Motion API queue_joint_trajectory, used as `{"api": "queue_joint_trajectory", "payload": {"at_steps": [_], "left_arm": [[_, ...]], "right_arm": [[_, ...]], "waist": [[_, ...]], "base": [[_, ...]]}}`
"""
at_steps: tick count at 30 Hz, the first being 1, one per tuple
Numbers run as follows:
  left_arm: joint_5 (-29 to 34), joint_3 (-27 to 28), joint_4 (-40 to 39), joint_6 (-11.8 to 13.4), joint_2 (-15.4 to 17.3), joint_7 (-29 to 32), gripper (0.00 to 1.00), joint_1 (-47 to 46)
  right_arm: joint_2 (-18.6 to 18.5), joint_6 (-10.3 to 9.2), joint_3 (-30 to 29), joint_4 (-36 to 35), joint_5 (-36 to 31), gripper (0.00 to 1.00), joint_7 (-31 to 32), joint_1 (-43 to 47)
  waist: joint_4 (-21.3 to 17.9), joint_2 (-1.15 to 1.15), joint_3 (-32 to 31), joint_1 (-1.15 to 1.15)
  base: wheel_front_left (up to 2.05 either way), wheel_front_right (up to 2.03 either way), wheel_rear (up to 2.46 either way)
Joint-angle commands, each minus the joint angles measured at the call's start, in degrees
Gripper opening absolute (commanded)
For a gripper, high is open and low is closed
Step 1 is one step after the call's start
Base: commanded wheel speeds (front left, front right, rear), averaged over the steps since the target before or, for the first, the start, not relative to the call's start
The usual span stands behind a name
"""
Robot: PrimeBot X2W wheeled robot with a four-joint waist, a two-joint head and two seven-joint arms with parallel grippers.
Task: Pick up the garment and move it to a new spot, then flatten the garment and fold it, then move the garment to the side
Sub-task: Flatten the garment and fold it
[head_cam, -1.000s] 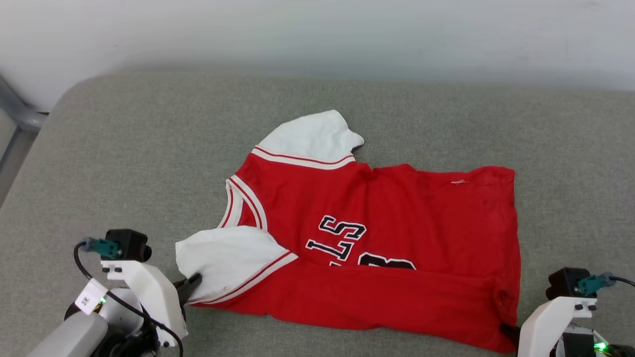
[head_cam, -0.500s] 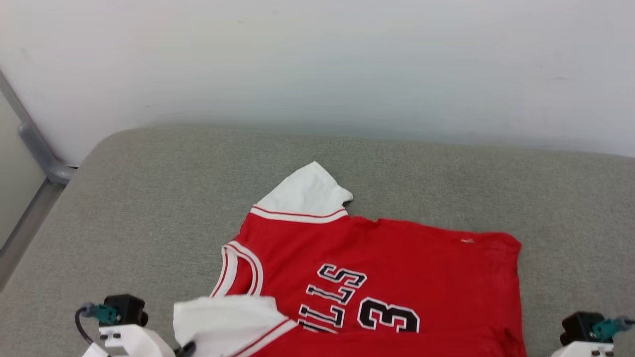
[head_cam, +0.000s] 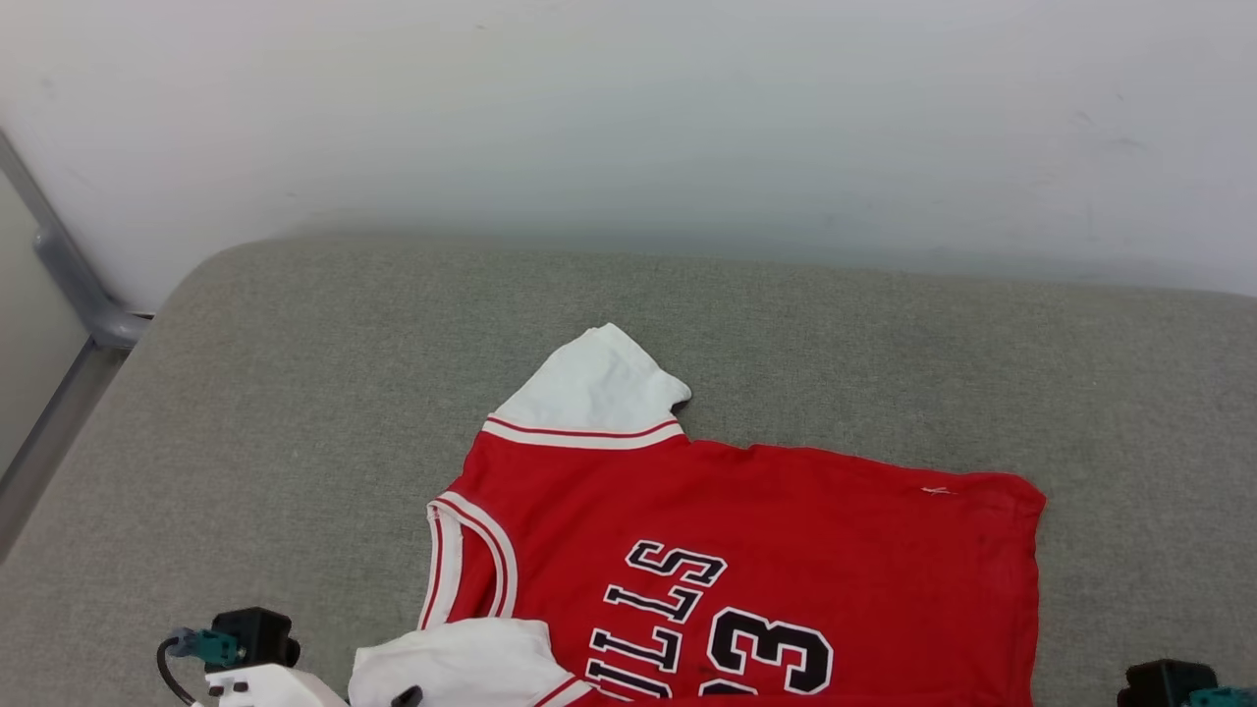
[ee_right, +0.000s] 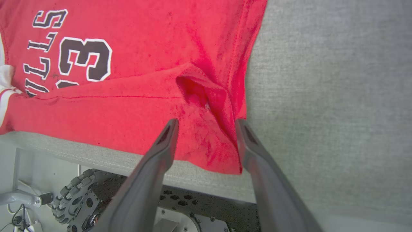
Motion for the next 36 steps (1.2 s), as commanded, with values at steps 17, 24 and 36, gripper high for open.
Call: {"api": "queue_joint_trajectory", "payload": {"at_steps": [17,24,36], "left_arm": [[15.2,5.1,3.0,-0.6,-4.5,-23.5,1.00,-15.8],[17.0,5.6,6.8,-4.6,-6.0,-22.3,1.00,-29.3],[12.2,1.4,22.1,-16.1,-2.8,0.2,1.00,-47.2]], "right_arm": [[1.2,-0.03,-0.4,-5.4,-10.5,1.00,-31.7,-12.7],[1.4,-0.03,-0.7,-7.2,-11.9,1.00,-33.1,-21.1],[1.4,-0.03,1.8,-5.2,-8.7,1.00,-36.5,-25.8]], "waist": [[-5.0,0.00,5.7,0.00],[-7.8,0.00,15.5,0.00],[-13.9,0.00,23.0,0.00]], "base": [[0.00,0.00,0.00],[0.00,0.00,0.00],[0.00,0.00,0.00]]}}
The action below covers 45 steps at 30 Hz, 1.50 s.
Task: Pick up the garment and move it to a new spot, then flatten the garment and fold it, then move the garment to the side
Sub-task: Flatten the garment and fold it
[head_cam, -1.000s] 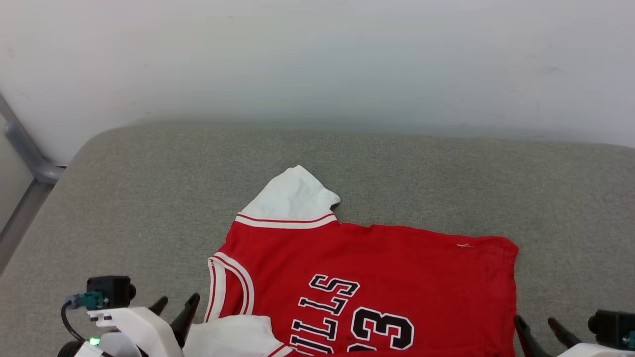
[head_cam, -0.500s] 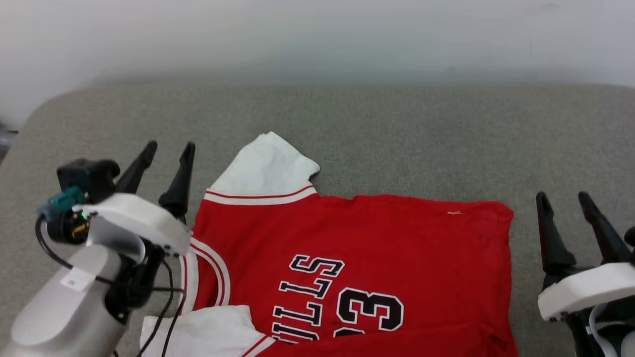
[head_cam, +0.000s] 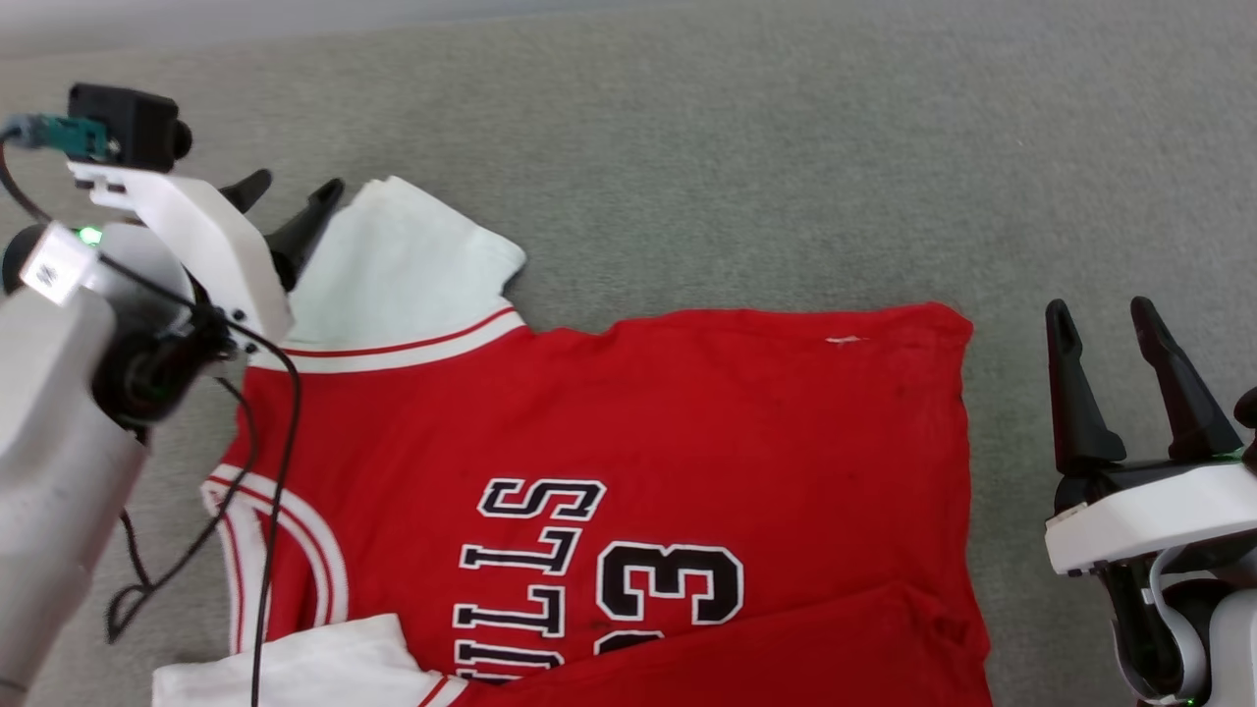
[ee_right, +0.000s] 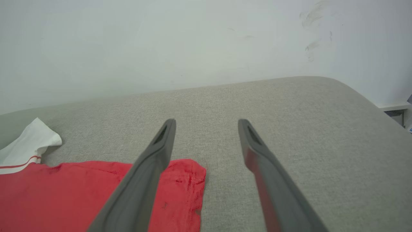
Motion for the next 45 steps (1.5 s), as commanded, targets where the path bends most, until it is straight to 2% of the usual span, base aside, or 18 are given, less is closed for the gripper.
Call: {"api": "queue_joint_trajectory", "payload": {"at_steps": [1,9,13,17,18,19,20,25,30,37,43,45], "left_arm": [[-0.7,-0.1,1.0,-0.4,0.5,1.8,1.00,-1.5],[-3.6,-3.3,8.1,-2.3,2.0,14.6,1.00,-7.3],[-4.7,-5.5,10.5,-2.5,2.4,19.5,1.00,-7.8],[-7.5,-8.6,12.2,-2.6,1.4,26.2,1.00,-5.6],[-8.5,-9.1,12.2,-2.7,1.0,27.5,0.46,-5.1],[-9.3,-9.3,12.2,-2.7,0.6,28.3,0.04,-4.8],[-9.6,-9.7,12.3,-2.7,0.3,28.8,0.00,-4.6],[-9.7,-9.7,12.2,-2.7,0.4,24.7,0.00,-5.5],[-8.1,-9.0,13.5,-2.7,-0.2,18.0,0.00,-8.3],[-8.5,-9.4,12.7,-2.7,-2.9,12.8,0.00,-11.1],[-8.2,-10.9,10.3,-2.6,-3.4,10.0,0.00,-12.9],[-8.4,-11.0,9.9,-2.6,-3.4,9.6,0.00,-13.1]], "right_arm": [[0.1,-0.04,0.1,0.3,0.6,1.00,-0.3,-1.2],[0.1,-0.04,1.4,3.3,3.4,1.00,-2.5,-1.5],[0.1,-0.04,2.2,4.5,4.4,1.00,-3.1,-1.6],[0.1,-0.03,2.4,5.2,5.0,1.00,-3.5,-1.9],[0.1,-0.04,2.2,5.4,4.9,1.00,-3.3,-1.9],[0.1,-0.03,2.2,5.5,4.9,1.00,-3.1,-2.0],[0.1,-0.03,2.4,5.5,5.1,1.00,-2.7,-2.1],[0.1,-0.03,3.2,7.0,5.7,1.00,1.2,-3.0],[-0.2,-0.03,4.2,12.2,5.6,1.00,10.6,-7.1],[-5.0,-0.04,7.4,19.3,6.0,1.00,25.0,-15.5],[-8.8,-0.04,11.7,24.9,6.7,1.00,36.6,-21.4],[-9.3,-0.03,12.4,26.2,7.2,1.00,38.5,-22.0]], "waist": [[-2.0,0.00,2.0,-0.02],[-5.4,0.00,5.1,-0.02],[-6.6,0.00,6.3,-0.02],[-7.4,0.00,7.1,-0.02],[-7.5,0.00,7.3,-0.02],[-7.5,0.00,7.3,-0.02],[-7.6,0.00,7.4,-0.02],[-7.3,0.00,6.1,-0.02],[-5.5,0.00,3.6,-0.02],[-0.8,0.00,1.0,-0.02],[2.7,0.00,1.1,-0.02],[3.2,0.00,1.2,-0.02]], "base": [[0.00,0.00,0.00],[0.00,0.00,0.00],[0.00,0.00,0.00],[0.00,0.00,0.00],[0.00,0.00,0.00],[0.00,0.00,0.00],[0.00,0.00,0.00],[0.00,0.00,0.00],[0.00,0.00,0.00],[0.00,0.00,0.00],[0.00,0.00,0.00],[0.00,0.00,0.00]]}}
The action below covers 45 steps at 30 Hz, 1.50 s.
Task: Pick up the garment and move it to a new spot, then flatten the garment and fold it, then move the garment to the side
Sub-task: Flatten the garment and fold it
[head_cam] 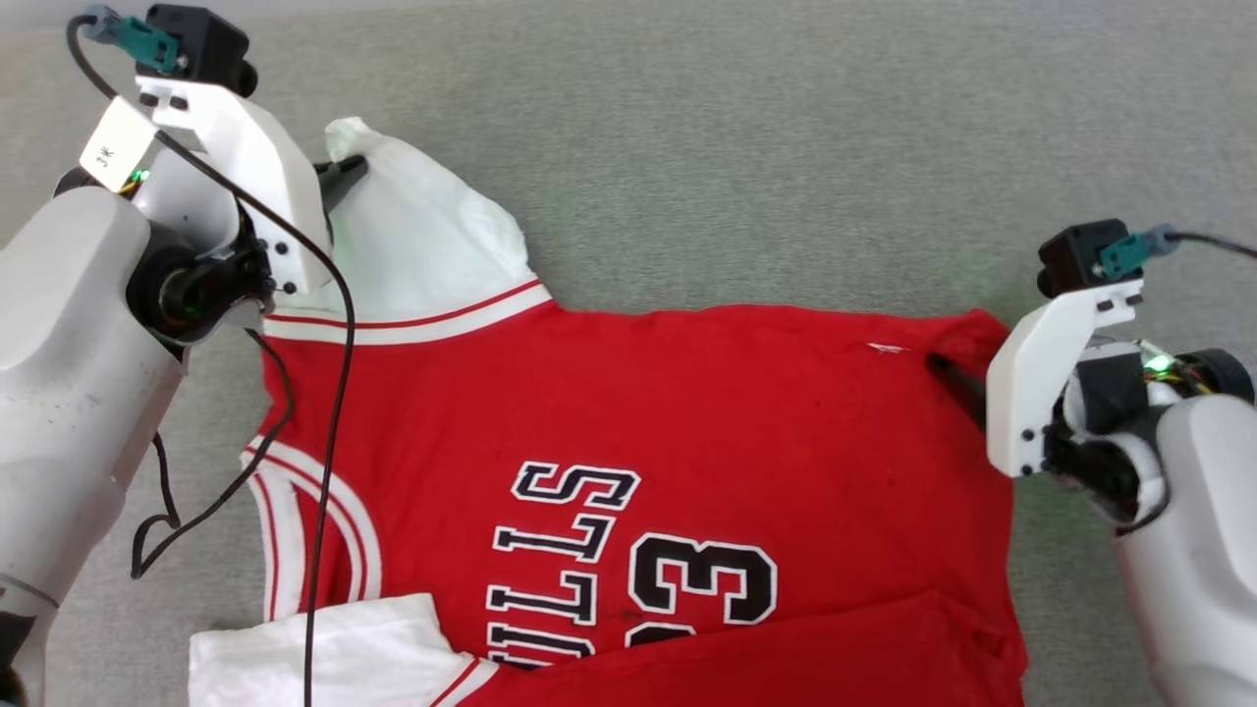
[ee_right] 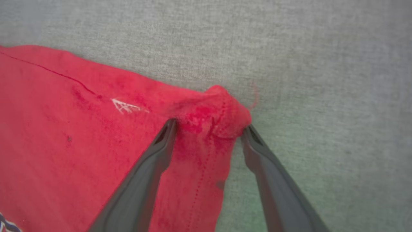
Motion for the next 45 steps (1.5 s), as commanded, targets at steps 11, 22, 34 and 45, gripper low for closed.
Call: {"api": "queue_joint_trajectory", "payload": {"at_steps": [11,22,34,45], "left_arm": [[-2.0,-1.5,-1.7,0.0,0.7,-6.1,0.00,1.0],[-5.9,-0.9,-5.7,0.1,5.0,-15.8,0.00,11.8],[-12.7,-1.6,-18.3,7.8,10.5,-20.3,0.00,35.6],[-16.9,-3.9,-22.7,11.2,8.0,-22.8,1.00,48.8]], "right_arm": [[-1.2,-0.04,-1.6,5.2,2.3,0.00,6.5,-2.9],[-1.7,-0.05,-7.4,-6.7,-0.3,0.00,-1.8,5.5],[1.6,-0.05,-10.6,-14.3,1.1,0.00,-3.8,25.1],[6.4,-0.05,-14.5,-13.2,1.8,1.00,-9.3,35.6]], "waist": [[3.9,0.00,-1.1,0.00],[6.0,0.00,-9.9,0.00],[7.7,0.00,-16.7,0.00],[8.5,0.00,-18.1,0.00]], "base": [[0.00,0.00,0.00],[0.00,0.00,0.00],[0.00,0.00,0.00],[0.00,0.00,0.00]]}}
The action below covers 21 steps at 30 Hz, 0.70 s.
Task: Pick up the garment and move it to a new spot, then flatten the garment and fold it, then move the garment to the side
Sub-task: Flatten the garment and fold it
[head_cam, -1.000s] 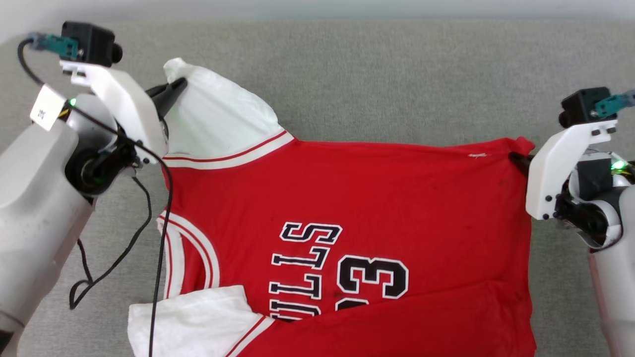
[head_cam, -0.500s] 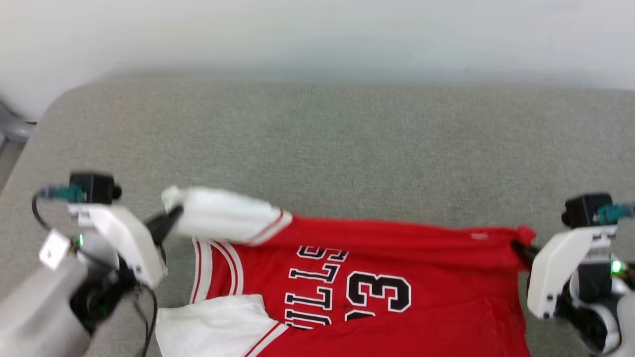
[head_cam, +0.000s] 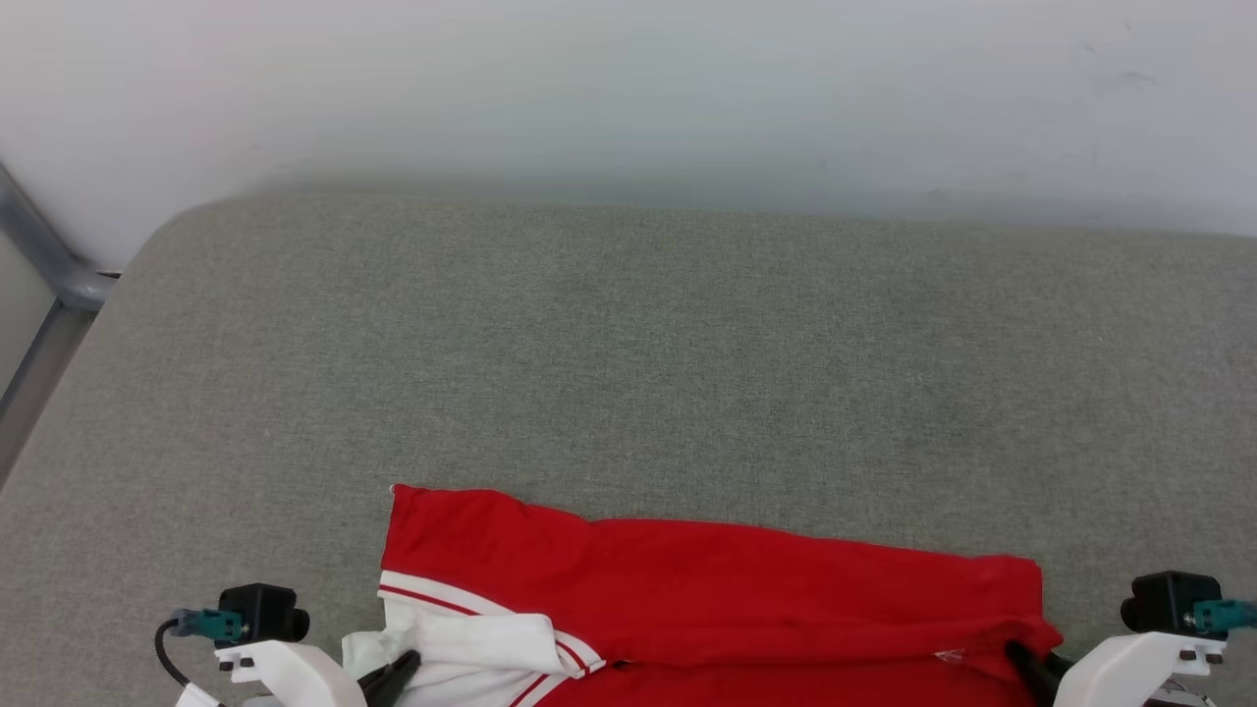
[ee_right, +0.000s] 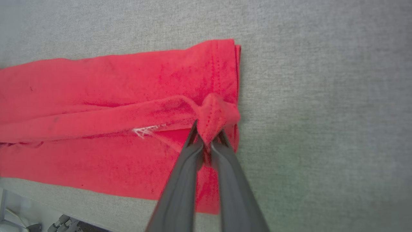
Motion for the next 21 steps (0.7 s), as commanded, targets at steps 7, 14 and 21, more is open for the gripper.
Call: {"api": "queue_joint_trajectory", "payload": {"at_steps": [7,14,21], "left_arm": [[4.2,1.0,-0.1,0.2,-2.1,-7.2,1.00,-0.9],[14.6,4.8,-4.3,5.6,-2.9,-15.6,1.00,-3.0],[29.4,15.2,-11.4,9.5,-6.5,-15.9,1.00,-0.2]], "right_arm": [[2.0,-0.05,-0.7,-1.6,0.7,1.00,-9.1,2.1],[0.5,-0.05,-4.0,-3.6,-0.8,1.00,-7.0,1.0],[-1.6,-0.05,-4.9,-6.5,-1.3,1.00,4.3,0.3]], "waist": [[-0.1,0.00,-1.6,0.01],[-0.4,0.00,-3.5,0.01],[0.5,0.00,-3.0,0.01]], "base": [[0.00,0.00,0.00],[0.00,0.00,0.00],[0.00,0.00,0.00]]}}
